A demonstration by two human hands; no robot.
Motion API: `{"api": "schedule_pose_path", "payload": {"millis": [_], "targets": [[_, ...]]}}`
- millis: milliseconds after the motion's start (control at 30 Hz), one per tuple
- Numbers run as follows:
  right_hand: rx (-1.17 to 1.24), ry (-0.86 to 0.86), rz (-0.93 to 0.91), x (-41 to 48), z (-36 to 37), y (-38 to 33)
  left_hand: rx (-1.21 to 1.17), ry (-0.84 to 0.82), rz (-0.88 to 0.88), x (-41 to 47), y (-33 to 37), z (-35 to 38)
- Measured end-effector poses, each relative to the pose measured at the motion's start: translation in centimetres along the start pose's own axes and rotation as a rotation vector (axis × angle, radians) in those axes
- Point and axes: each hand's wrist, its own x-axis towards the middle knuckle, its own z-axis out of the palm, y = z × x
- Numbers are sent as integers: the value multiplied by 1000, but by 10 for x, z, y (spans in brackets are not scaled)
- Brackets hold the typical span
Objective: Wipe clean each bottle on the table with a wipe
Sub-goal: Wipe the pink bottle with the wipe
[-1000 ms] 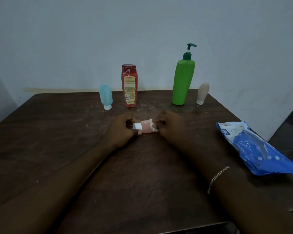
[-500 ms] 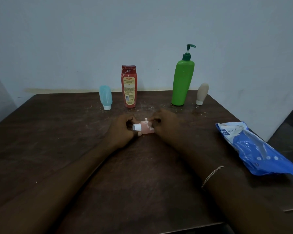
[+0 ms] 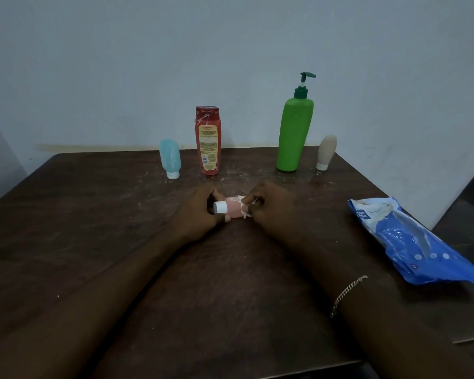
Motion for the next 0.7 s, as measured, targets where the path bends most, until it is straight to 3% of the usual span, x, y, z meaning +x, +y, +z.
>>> {"api": "schedule_pose_path", "payload": {"millis": [167, 333, 467, 700], "targets": [[3, -11, 18, 2, -3, 8, -93, 31, -39, 6, -2, 2], [27, 69, 151, 7, -10, 14, -73, -36, -53, 8, -3, 1], [-61, -29, 58, 5, -13, 4, -65, -28, -50, 7, 0, 1], [-77, -2, 49, 6, -18, 8, -14, -2, 8, 4, -2, 5]]}}
